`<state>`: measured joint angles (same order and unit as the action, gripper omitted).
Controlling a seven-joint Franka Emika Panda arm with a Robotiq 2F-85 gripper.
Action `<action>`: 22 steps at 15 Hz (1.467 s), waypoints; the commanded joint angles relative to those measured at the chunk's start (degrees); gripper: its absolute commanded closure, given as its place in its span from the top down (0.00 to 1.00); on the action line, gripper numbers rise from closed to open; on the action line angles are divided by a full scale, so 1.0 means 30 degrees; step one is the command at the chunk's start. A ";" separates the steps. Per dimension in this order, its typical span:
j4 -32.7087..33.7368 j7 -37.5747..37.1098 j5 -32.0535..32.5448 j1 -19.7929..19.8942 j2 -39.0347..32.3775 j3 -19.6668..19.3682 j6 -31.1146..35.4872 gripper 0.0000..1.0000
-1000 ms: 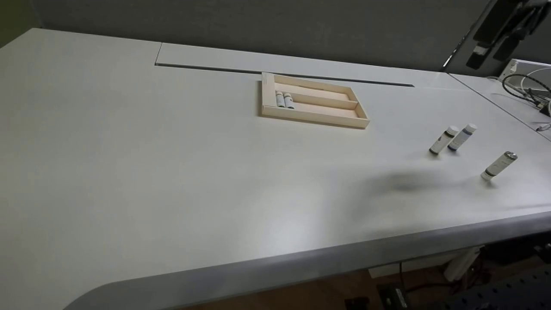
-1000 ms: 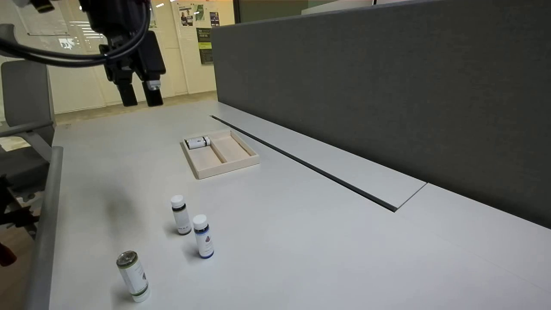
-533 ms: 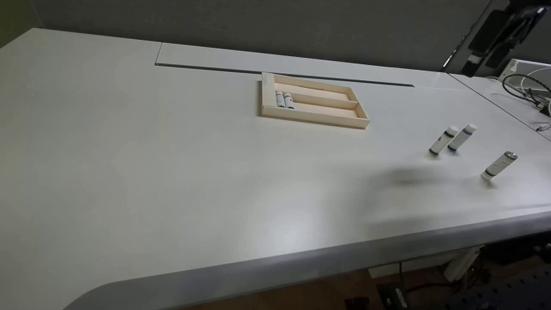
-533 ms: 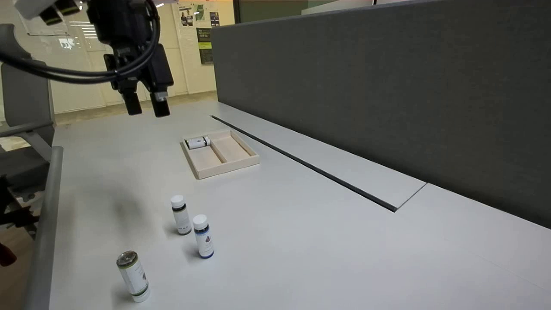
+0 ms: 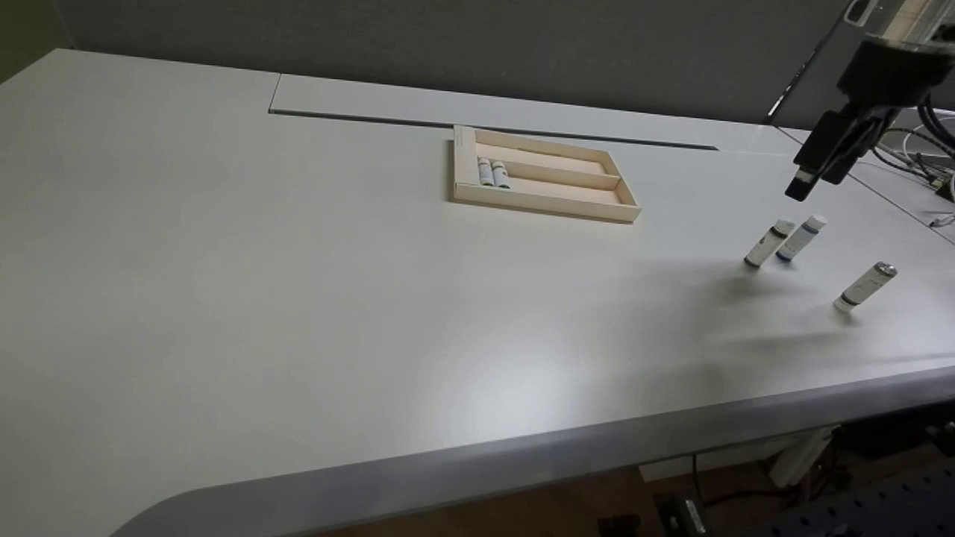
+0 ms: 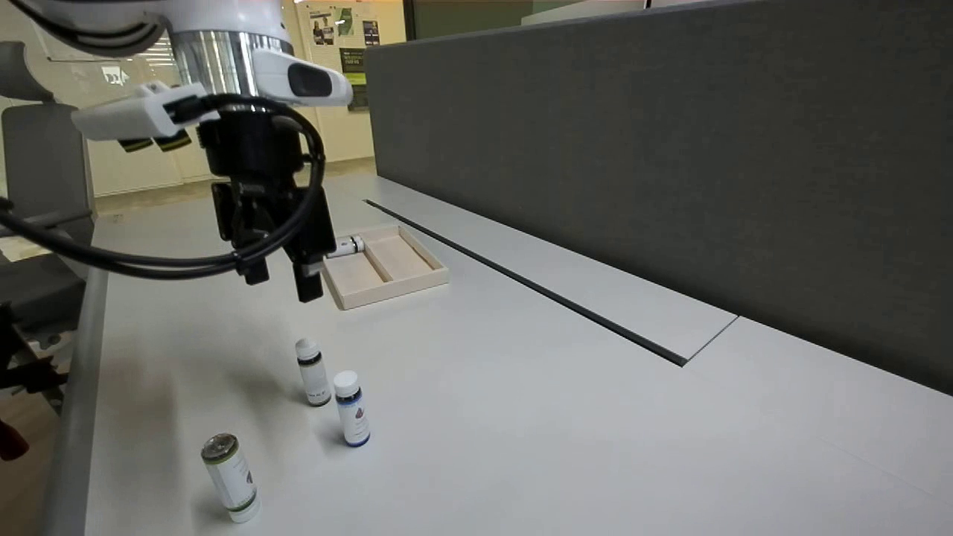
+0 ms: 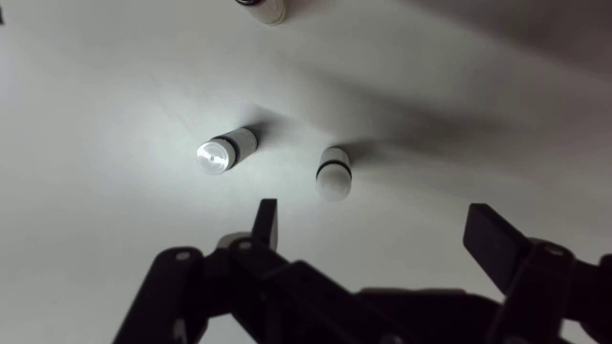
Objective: Put one of the bottles on the table in line with the other bottles on the tray
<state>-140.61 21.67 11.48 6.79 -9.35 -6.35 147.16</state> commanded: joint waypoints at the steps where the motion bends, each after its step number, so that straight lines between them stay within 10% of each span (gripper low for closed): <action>1: 0.0848 0.0456 0.0731 0.0405 -0.1391 -0.0194 0.0682 1.00; 11: 0.1661 0.2153 0.0541 0.1160 -0.3546 0.0237 0.1827 1.00; 12: 0.1703 0.2147 0.0488 0.1165 -0.3682 0.0292 0.1875 0.80; 22: 0.2288 0.2074 -0.0246 0.1400 -0.4140 0.0840 0.1054 0.11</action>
<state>-135.74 27.79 12.17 9.76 -20.92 -4.94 152.49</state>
